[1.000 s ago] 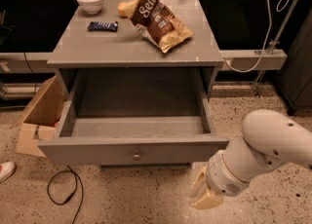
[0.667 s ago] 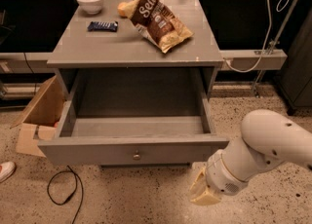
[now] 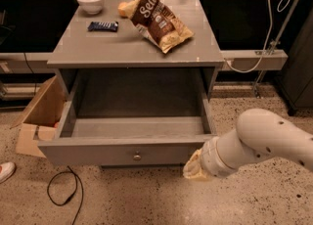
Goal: Close top drawer
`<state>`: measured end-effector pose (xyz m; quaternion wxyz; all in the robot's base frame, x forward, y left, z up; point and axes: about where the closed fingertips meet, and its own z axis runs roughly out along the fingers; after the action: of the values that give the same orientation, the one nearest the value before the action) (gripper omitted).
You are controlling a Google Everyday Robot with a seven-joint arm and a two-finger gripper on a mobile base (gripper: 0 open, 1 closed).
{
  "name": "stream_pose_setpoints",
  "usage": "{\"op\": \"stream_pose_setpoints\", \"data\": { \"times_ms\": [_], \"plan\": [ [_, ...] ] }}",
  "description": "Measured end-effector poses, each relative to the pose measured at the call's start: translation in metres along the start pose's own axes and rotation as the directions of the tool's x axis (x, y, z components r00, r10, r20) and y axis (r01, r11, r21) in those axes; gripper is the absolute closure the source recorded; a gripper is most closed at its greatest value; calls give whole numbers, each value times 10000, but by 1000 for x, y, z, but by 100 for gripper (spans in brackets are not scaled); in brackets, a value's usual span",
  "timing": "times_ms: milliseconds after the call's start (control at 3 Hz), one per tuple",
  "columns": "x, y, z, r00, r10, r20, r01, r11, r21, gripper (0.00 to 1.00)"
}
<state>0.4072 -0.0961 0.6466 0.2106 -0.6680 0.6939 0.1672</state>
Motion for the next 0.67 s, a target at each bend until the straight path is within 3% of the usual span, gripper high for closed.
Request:
{"op": "stream_pose_setpoints", "data": {
  "times_ms": [667],
  "plan": [
    [-13,-60,23,9938,-807,771,722,9916,1069,100]
  ]
}}
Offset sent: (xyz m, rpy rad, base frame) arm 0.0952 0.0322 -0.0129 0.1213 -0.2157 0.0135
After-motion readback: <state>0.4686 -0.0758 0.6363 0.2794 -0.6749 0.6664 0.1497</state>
